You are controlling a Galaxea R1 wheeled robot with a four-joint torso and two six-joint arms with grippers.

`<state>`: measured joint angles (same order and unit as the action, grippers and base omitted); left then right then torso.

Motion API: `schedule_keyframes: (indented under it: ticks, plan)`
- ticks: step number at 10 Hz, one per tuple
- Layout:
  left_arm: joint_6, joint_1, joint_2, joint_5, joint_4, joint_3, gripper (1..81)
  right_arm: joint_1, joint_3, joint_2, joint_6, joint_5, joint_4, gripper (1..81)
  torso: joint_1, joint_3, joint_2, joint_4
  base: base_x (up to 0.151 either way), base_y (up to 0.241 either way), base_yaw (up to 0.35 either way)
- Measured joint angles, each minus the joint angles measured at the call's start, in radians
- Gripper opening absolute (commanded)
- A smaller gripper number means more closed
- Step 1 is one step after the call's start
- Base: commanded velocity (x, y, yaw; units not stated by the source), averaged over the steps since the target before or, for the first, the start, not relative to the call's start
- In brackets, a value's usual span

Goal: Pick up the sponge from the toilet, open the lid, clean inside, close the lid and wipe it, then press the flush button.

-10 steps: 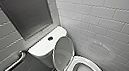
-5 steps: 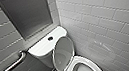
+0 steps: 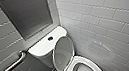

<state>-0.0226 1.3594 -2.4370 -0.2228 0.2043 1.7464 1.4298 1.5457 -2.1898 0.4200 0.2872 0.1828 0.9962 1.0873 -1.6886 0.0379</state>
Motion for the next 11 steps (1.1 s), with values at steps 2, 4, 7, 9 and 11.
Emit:
schedule_keyframes:
  ticks: [2,4,7,9,11]
  plan:
    - [0.003,0.0,-0.019,0.017,-0.015,0.002,81.1,-0.033,-0.059,0.055,0.0,-0.003,0.0,1.0,0.0,0.0,0.0,0.0,0.0,0.0,0.0]
    - [0.0,0.0,-0.029,0.017,-0.025,0.002,81.1,-0.11,-0.086,0.097,0.004,-0.007,0.0,1.0,0.0,0.0,0.0,0.0,0.0,0.0,0.0]
    - [0.003,0.0,-0.051,0.017,-0.026,0.044,81.1,-0.255,-0.143,0.123,0.008,-0.024,-0.001,1.0,0.0,0.0,0.0,0.0,0.0,0.0,0.0]
    - [0.003,0.003,-0.054,0.019,-0.026,0.062,81.1,-0.361,-0.162,0.13,0.009,-0.051,-0.003,1.0,0.0,0.0,0.0,0.0,0.0,0.0,0.0]
    - [0.007,0.024,-0.059,0.067,-0.026,0.062,81.1,-0.451,-0.174,0.132,0.012,-0.098,-0.006,1.0,0.0,0.0,0.0,0.0,0.0,0.0,0.0]
